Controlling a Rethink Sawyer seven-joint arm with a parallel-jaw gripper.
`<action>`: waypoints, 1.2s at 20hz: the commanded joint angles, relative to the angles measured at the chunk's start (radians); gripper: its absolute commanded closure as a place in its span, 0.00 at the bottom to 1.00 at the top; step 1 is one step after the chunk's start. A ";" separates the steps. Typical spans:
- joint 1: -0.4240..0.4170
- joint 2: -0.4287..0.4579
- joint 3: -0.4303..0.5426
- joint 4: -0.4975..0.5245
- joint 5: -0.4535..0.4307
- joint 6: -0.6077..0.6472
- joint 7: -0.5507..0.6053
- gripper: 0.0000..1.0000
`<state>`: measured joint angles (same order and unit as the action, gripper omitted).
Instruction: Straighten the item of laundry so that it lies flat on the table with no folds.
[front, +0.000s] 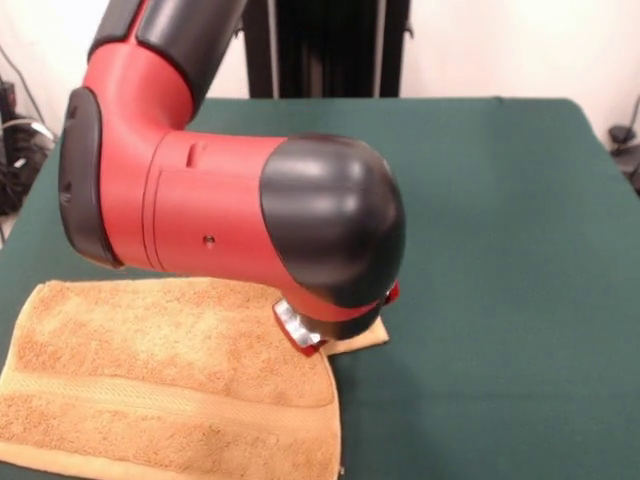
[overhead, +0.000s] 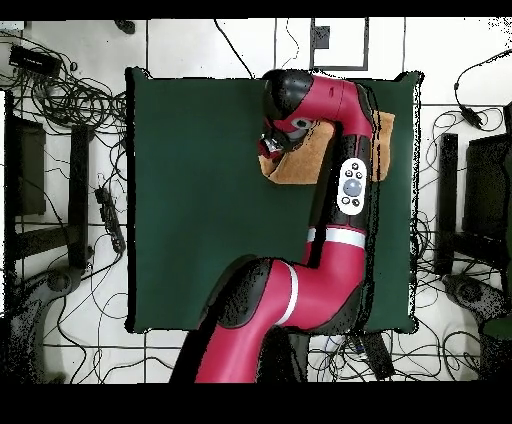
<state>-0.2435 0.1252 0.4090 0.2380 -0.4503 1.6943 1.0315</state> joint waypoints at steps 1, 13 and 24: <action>-0.043 -0.156 -0.107 0.369 0.121 -0.532 0.306 1.00; -0.049 -0.199 -0.150 0.503 0.130 -0.566 0.317 1.00; -0.046 -0.166 -0.154 0.510 0.196 -0.554 0.284 1.00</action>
<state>-0.3095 -0.0654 0.2433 0.5552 -0.2882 1.1271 1.0548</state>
